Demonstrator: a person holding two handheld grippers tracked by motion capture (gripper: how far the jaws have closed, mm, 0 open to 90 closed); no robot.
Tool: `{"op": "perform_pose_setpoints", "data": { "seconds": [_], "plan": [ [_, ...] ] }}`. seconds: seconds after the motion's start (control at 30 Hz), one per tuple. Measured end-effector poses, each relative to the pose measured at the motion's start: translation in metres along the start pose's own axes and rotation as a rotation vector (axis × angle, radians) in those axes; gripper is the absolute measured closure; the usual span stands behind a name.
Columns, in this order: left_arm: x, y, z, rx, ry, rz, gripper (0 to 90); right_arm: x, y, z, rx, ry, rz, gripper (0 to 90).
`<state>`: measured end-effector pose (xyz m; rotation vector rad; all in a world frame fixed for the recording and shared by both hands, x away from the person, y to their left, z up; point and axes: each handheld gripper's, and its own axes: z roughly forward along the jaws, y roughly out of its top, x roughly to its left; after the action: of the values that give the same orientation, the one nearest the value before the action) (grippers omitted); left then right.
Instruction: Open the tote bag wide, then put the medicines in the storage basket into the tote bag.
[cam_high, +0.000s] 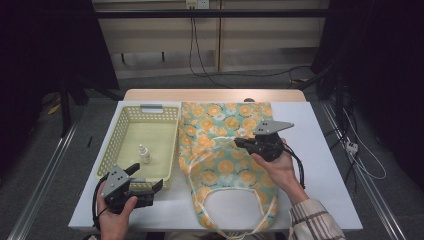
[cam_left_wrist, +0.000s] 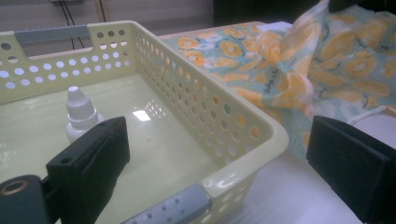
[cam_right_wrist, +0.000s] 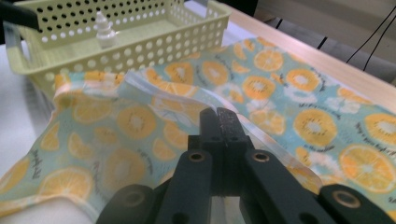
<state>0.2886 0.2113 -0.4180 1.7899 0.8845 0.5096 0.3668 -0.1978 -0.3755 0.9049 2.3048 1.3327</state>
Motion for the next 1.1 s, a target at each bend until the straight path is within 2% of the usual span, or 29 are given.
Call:
{"op": "perform_pose_setpoints", "data": {
  "seconds": [0.13, 0.3, 0.5, 0.57, 0.6, 0.7, 0.73, 0.9, 1.0, 1.03, 1.1],
  "plan": [
    [0.000, 0.000, 0.000, -0.003, -0.001, 0.004, 5.8, -0.005, 0.009, -0.001, -0.041, -0.008, 0.009, 90.0],
    [0.001, 0.000, -0.001, 0.008, -0.009, -0.002, 5.8, -0.004, 0.009, -0.001, -0.030, -0.003, -0.001, 90.0],
    [0.002, 0.002, -0.002, 0.028, -0.012, -0.005, 5.9, -0.009, 0.003, 0.001, -0.017, 0.006, 0.025, 90.0],
    [0.004, 0.003, -0.003, 0.043, -0.049, -0.037, 5.9, -0.010, 0.003, 0.001, -0.017, 0.010, 0.025, 90.0],
    [0.006, 0.004, -0.004, 0.052, -0.052, -0.041, 5.9, -0.011, 0.004, 0.002, -0.020, 0.012, 0.027, 90.0],
    [0.011, 0.007, -0.005, 0.057, -0.037, -0.030, 5.9, -0.010, 0.003, 0.004, -0.011, 0.020, 0.032, 90.0],
    [0.013, 0.008, -0.005, 0.059, -0.034, -0.045, 5.9, -0.009, 0.002, 0.005, -0.008, 0.021, 0.030, 90.0],
    [0.024, 0.017, -0.004, 0.117, -0.001, -0.057, 5.1, -0.008, 0.002, 0.008, -0.003, 0.026, 0.030, 90.0],
    [0.030, 0.018, -0.003, 0.132, -0.022, -0.084, 5.6, -0.007, 0.003, 0.007, -0.005, 0.026, 0.025, 90.0],
    [0.032, 0.019, -0.003, 0.137, -0.021, -0.065, 5.5, -0.008, 0.003, 0.007, -0.005, 0.028, 0.024, 90.0],
    [0.035, 0.020, -0.002, 0.147, -0.014, -0.059, 5.6, -0.008, 0.002, 0.007, -0.004, 0.031, 0.027, 90.0]
  ]
}}
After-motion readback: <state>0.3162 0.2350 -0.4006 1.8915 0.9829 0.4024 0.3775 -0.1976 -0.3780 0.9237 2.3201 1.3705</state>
